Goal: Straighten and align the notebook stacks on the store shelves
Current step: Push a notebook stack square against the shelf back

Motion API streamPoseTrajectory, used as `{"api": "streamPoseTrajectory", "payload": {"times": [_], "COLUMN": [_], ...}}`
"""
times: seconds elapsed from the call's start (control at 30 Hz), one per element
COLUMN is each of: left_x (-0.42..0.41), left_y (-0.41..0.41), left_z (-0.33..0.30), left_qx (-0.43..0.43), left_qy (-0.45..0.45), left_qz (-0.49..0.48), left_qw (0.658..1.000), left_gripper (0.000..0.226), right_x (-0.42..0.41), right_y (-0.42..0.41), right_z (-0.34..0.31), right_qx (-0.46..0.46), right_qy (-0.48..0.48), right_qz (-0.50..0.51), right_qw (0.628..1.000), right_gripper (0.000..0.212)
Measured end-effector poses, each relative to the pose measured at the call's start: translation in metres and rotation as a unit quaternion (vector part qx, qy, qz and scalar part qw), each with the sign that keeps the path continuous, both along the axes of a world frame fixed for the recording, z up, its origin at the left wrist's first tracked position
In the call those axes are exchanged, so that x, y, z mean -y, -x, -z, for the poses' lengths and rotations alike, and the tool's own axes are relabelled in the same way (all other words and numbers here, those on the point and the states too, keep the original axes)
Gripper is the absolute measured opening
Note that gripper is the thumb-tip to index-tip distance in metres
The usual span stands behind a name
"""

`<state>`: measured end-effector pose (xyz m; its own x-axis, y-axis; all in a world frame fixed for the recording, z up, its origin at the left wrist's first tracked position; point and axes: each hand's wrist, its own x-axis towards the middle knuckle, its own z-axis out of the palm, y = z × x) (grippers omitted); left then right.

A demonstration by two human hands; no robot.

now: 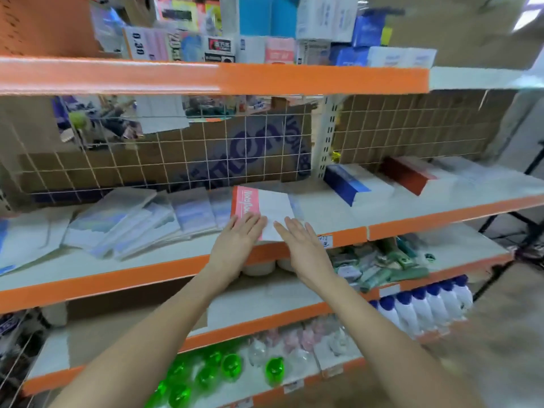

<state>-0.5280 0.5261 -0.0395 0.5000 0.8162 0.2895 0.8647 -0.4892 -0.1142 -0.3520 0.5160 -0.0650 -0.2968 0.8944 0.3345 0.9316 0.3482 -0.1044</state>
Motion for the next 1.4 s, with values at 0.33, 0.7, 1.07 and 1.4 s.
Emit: {"api": "streamPoseTrajectory", "payload": {"times": [0.33,0.7,1.07,1.4], "left_x": [0.003,-0.023,-0.143,-0.219], "left_y": [-0.256,-0.437,-0.530,-0.593], "left_z": [-0.010,-0.004,-0.006,0.023], "left_qx": [0.086,0.036,0.103,0.136], "left_qy": [-0.031,-0.009,-0.084,-0.050], "left_qz": [0.139,0.183,0.192,0.112], "left_qw": [0.986,0.982,0.972,0.983], "left_gripper": [0.048,0.059,0.055,0.046], "right_x": [0.034,0.033,-0.098,-0.206], "right_y": [-0.253,-0.429,-0.526,-0.601], "right_z": [-0.013,-0.001,-0.009,0.007], "right_qx": [0.002,-0.049,-0.033,0.000], "right_qy": [-0.003,0.026,0.019,0.094], "right_qz": [0.099,0.157,0.114,0.065], "right_qw": [0.995,0.986,0.993,0.993], "right_gripper": [0.079,0.076,0.079,0.079]}}
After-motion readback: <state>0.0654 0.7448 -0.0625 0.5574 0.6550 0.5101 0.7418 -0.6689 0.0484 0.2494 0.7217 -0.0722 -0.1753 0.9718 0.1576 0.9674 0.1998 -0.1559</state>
